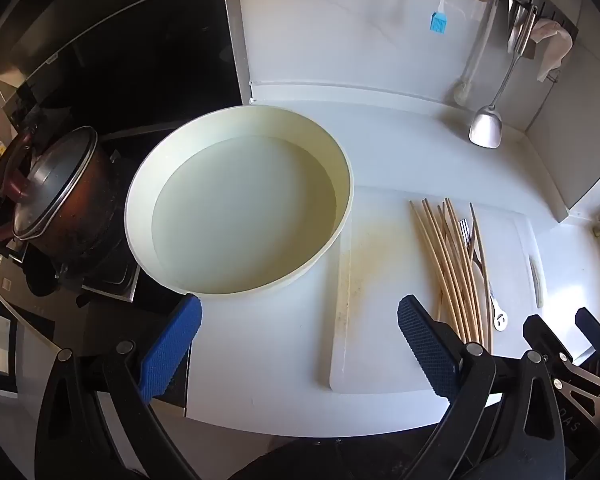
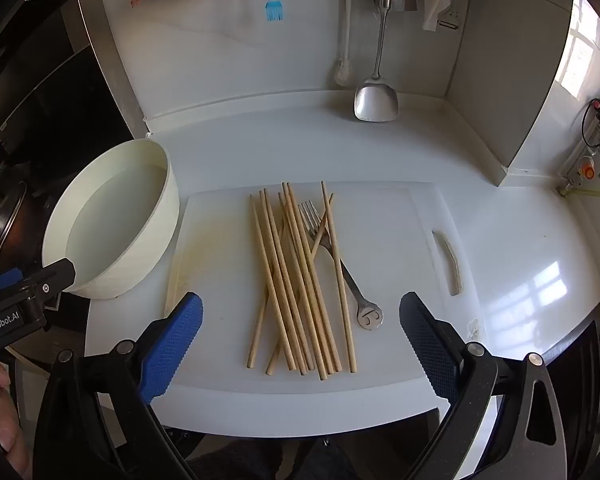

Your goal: Organize utensils

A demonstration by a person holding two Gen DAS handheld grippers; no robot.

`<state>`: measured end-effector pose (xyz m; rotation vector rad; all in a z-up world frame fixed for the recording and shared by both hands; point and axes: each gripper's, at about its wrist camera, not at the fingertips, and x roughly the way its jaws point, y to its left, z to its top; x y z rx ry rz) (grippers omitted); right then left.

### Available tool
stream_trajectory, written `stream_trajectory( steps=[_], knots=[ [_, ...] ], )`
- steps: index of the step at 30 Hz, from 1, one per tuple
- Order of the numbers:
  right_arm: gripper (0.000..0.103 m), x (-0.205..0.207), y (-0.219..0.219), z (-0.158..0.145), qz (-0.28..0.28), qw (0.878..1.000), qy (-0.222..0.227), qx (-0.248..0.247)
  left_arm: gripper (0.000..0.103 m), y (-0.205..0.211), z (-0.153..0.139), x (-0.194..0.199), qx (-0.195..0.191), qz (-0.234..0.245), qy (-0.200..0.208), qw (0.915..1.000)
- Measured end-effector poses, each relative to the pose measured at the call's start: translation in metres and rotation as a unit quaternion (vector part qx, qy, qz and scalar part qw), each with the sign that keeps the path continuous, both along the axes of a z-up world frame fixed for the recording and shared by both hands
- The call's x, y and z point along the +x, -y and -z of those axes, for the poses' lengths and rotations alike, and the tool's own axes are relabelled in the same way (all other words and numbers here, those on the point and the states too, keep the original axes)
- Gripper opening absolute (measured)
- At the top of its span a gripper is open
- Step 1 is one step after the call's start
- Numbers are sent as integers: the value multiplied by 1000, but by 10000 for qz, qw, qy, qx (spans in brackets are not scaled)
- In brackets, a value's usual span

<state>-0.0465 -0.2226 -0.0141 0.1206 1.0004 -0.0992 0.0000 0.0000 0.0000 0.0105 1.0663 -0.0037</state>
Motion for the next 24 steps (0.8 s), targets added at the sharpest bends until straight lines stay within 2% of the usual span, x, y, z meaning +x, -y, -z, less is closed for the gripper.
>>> stream_trajectory(
  steps=[24],
  knots=[
    [94,-4,2,-3,12,10000,12,5,97,-3,0,-3,-5,6,20,10000]
  ],
)
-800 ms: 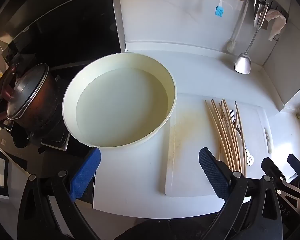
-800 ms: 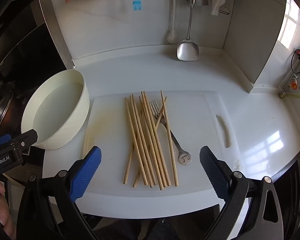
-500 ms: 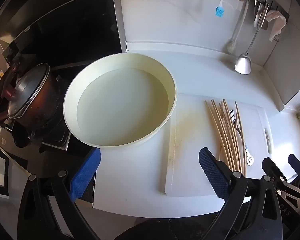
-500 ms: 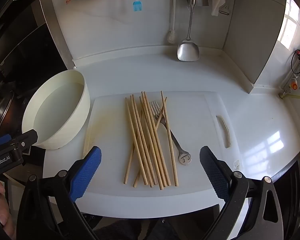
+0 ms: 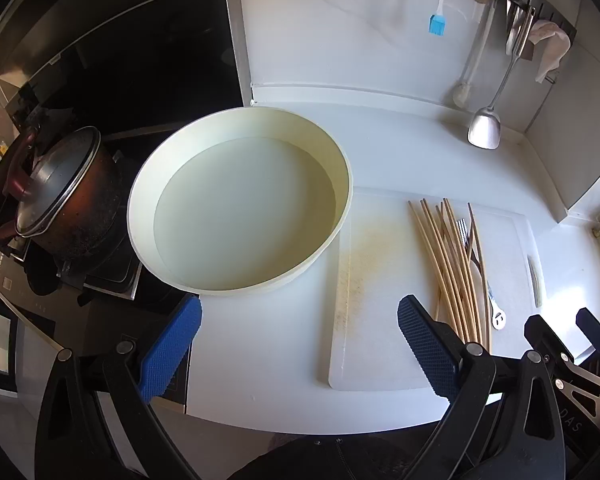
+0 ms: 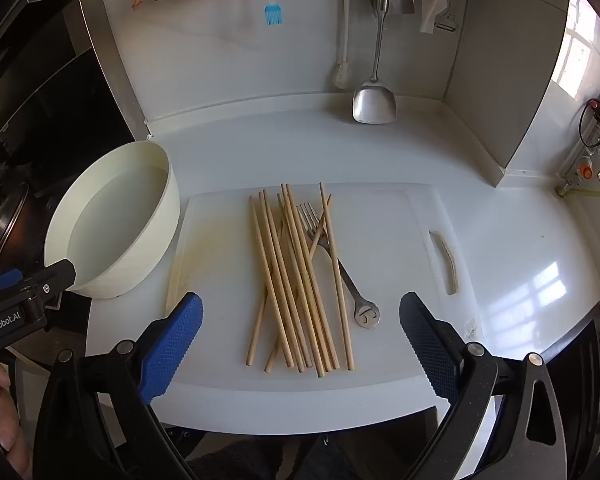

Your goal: Organize utensils

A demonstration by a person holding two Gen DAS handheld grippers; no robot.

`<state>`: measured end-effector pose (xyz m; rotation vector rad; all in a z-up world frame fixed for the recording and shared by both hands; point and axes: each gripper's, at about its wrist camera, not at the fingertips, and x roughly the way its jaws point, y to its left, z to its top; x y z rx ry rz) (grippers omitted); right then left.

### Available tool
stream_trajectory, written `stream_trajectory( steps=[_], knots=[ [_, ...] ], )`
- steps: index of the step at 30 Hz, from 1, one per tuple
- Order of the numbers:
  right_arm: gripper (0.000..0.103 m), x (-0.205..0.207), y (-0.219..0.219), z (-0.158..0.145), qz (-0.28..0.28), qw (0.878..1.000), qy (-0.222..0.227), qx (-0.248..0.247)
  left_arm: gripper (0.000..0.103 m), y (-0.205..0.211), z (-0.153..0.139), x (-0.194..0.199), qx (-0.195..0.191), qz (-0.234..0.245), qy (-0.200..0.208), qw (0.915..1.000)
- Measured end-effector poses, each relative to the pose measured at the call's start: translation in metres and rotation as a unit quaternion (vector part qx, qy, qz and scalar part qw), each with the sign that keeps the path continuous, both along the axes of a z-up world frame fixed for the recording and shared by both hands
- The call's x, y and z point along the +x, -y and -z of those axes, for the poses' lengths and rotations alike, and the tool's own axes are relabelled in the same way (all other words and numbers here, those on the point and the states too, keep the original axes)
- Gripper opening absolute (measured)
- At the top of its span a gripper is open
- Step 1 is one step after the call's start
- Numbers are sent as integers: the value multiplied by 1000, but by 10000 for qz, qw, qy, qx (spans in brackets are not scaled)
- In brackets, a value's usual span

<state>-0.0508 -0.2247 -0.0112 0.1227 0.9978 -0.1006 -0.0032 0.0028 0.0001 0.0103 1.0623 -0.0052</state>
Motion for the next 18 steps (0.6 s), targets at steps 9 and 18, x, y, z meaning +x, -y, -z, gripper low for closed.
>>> stream_trajectory(
  steps=[9,18],
  knots=[
    [94,-2,1,-2,-5,10000,23,-9,97,0,-6,1,-3,-11,14,10000],
    [94,-1,-2,-2,-4,10000,34,-14,97,-1,-5,-1,-9,-8,17,10000]
  ],
)
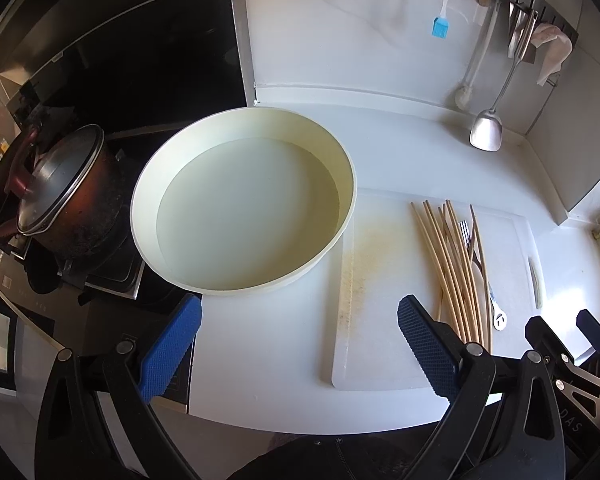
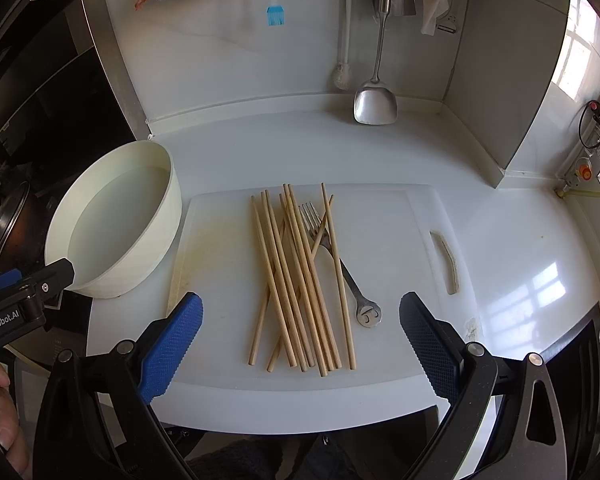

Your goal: Organize utensils

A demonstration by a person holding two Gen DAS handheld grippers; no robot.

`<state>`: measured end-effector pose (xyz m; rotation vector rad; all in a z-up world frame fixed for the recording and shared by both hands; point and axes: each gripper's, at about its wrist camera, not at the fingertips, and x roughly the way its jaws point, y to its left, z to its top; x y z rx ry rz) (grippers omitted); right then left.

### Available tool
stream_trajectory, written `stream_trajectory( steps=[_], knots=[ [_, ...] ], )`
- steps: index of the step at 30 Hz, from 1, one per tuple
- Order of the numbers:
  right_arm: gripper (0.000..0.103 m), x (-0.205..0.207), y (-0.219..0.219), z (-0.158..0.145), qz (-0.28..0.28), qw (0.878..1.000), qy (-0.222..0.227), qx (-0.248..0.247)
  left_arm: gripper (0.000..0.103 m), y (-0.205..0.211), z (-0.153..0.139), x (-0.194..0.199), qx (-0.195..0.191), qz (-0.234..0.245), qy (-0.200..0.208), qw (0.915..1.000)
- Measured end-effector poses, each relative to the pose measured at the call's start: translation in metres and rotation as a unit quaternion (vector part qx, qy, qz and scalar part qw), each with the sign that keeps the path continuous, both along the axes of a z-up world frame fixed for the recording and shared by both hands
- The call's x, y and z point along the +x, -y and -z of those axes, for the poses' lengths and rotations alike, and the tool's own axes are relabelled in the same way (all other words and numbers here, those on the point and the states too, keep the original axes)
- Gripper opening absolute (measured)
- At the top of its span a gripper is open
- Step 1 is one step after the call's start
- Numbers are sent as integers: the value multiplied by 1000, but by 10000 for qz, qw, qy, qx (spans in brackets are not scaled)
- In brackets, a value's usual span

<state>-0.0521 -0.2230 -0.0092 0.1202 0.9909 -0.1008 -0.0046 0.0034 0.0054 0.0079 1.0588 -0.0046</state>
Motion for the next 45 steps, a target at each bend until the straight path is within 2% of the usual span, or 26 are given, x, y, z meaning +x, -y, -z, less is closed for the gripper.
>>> stream_trajectory(
  steps=[45],
  knots=[
    [94,5,-6,1,21,10000,-33,6,97,-7,4,3,-20,2,-16,10000]
  ],
)
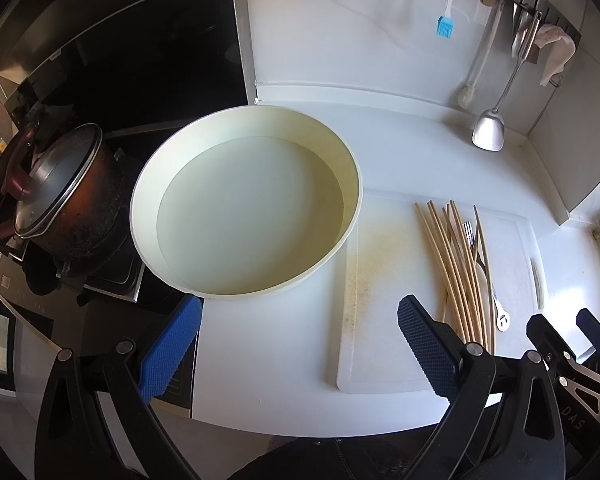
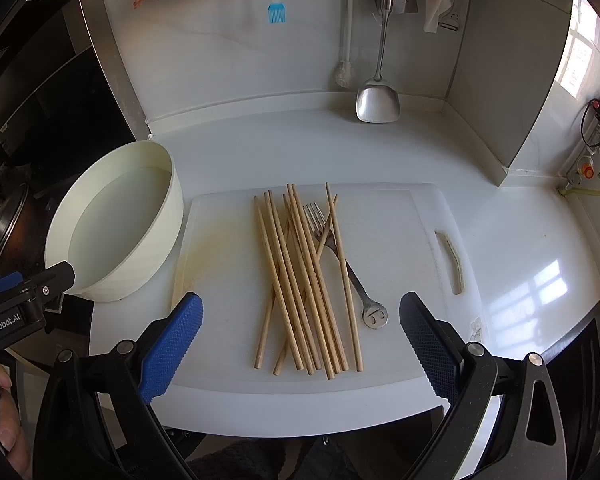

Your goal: Organize utensils

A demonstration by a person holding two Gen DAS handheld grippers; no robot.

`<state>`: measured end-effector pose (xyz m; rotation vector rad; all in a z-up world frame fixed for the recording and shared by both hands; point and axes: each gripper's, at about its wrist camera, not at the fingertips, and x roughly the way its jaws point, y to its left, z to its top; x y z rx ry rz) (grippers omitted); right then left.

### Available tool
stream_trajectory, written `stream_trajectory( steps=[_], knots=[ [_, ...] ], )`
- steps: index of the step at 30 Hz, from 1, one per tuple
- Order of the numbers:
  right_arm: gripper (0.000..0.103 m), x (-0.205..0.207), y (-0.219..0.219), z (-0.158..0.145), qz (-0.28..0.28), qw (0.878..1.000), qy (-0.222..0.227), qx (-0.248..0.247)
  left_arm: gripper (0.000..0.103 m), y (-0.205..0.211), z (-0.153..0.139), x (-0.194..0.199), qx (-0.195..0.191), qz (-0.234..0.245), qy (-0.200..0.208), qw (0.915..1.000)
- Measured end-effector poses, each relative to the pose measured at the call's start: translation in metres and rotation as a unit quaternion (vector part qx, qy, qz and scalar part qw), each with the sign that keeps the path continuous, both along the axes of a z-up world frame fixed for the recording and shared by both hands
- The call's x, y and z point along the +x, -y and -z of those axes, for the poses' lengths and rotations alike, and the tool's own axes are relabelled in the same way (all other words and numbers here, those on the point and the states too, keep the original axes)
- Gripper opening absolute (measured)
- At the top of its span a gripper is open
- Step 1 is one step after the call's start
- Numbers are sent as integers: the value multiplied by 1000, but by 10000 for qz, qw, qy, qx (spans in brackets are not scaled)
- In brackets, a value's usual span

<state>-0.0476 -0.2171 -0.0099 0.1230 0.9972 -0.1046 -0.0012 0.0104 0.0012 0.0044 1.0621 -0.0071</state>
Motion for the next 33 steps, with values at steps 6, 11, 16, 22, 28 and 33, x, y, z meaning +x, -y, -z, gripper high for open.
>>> stream_trajectory(
  steps=[6,11,16,22,28,33],
  knots=[
    [94,1,-4,0,26,10000,7,5,97,-2,1,1,0,16,12,10000],
    [94,-1,-7,0,94,9999,13,45,97,-5,3,2,-2,76,16,10000],
    [94,-3,1,8,301,9995,-18,113,97,-3,7,3,48,202,5,9998],
    [94,-22,22,20,599,9979,182,176,97,15,26,7,35,625,-70,9980],
    [94,-43,44,43,806,9961,350,28,97,42,50,10,-79,1048,-51,9945],
    [94,-44,65,62,863,9959,266,-80,97,65,73,16,-135,1109,-155,9936]
  ],
)
